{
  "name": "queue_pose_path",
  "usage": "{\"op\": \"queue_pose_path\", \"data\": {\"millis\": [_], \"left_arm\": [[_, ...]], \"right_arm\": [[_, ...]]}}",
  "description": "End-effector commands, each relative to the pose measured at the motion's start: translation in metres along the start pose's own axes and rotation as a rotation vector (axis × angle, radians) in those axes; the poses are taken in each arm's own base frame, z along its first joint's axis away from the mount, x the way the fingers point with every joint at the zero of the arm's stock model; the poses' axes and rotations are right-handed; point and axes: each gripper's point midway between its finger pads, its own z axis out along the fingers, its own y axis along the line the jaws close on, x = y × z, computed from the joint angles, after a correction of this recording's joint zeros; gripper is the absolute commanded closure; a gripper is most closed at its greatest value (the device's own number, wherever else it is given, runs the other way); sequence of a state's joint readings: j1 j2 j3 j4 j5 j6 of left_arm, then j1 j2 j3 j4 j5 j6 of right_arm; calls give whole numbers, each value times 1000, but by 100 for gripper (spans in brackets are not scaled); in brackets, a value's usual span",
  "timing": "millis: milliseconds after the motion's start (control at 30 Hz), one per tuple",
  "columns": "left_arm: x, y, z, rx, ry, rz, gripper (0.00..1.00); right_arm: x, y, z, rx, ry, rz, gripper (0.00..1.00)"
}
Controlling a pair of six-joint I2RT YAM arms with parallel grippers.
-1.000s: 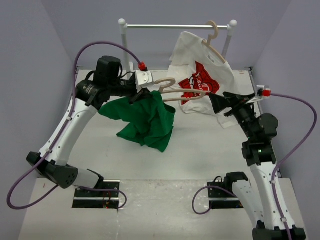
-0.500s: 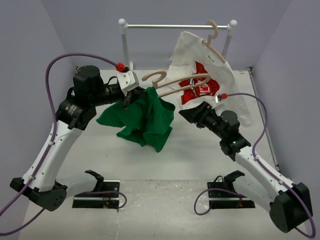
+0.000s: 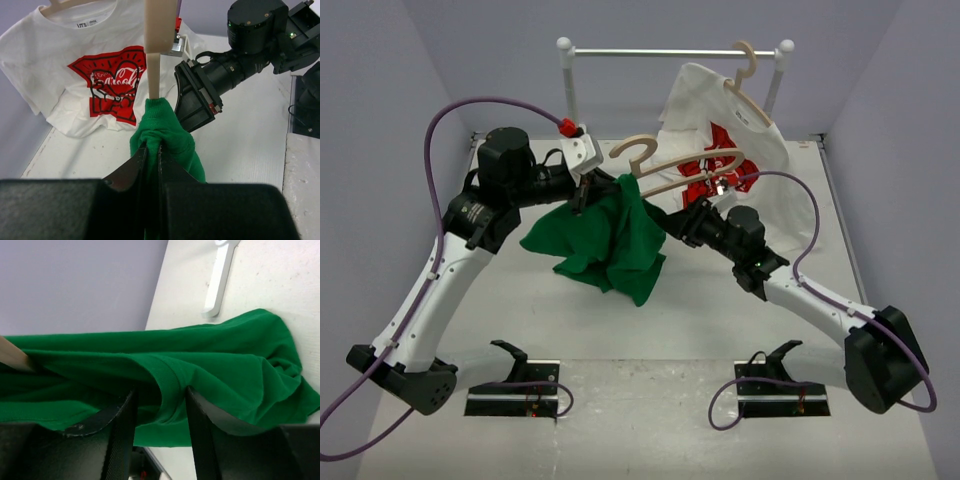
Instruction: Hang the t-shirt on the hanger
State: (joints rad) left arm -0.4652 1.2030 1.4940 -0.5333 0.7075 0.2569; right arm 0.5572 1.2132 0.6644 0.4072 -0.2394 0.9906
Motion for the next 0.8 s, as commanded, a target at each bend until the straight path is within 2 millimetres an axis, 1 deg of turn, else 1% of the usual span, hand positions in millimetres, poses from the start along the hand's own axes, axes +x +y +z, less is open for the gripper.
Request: {"op": "queue_pose_path", "data": {"millis": [0,33,67,100,133,200,267,300,367,433,500,533,567,600,633,667,700,767], "left_arm": [[-24,10,-1,-37,-74,38,100],[-24,10,-1,-41,-71,35,100],[-24,11,-2,-43,-68,33,100],[-24,11,-2,-45,-63,30,100],[-24,10,-4,-46,-59,26,100],[-26,8,-6,-42,-57,24,100],[-30,4,-9,-30,-57,28,100],[-30,4,-9,-27,-57,29,100],[-34,0,-11,-9,-64,34,100],[-35,-3,-11,11,-68,35,100],[-31,-5,-9,22,-55,26,100],[-26,-2,-7,19,-40,19,100],[-21,0,-4,18,-23,15,100],[-16,3,-2,11,-7,7,100],[-12,7,1,0,8,-3,100],[-9,10,4,-3,17,-14,100],[-9,11,7,5,18,-21,100],[-10,10,12,35,11,-32,100]], "right_arm": [[-6,-11,0,45,-65,-2,81],[-13,-17,-3,62,-89,-3,93],[-23,-23,-8,82,-113,-1,100],[-33,-32,-13,106,-130,4,100],[-49,-46,-19,142,-162,15,100],[-74,-57,-34,192,-197,3,100],[-112,-68,-54,255,-264,-35,100],[-119,-63,-57,256,-262,-41,100],[-156,-48,-73,275,-264,-91,100],[-185,-33,-87,301,-275,-132,100],[-209,-8,-103,307,-302,-194,100],[-222,0,-113,322,-331,-220,100],[-230,17,-121,323,-337,-266,100],[-230,25,-124,325,-318,-293,100],[-227,28,-123,325,-281,-308,100],[-229,44,-122,288,-262,-344,100],[-227,55,-120,268,-239,-368,100],[-216,71,-116,246,-191,-402,100]]}}
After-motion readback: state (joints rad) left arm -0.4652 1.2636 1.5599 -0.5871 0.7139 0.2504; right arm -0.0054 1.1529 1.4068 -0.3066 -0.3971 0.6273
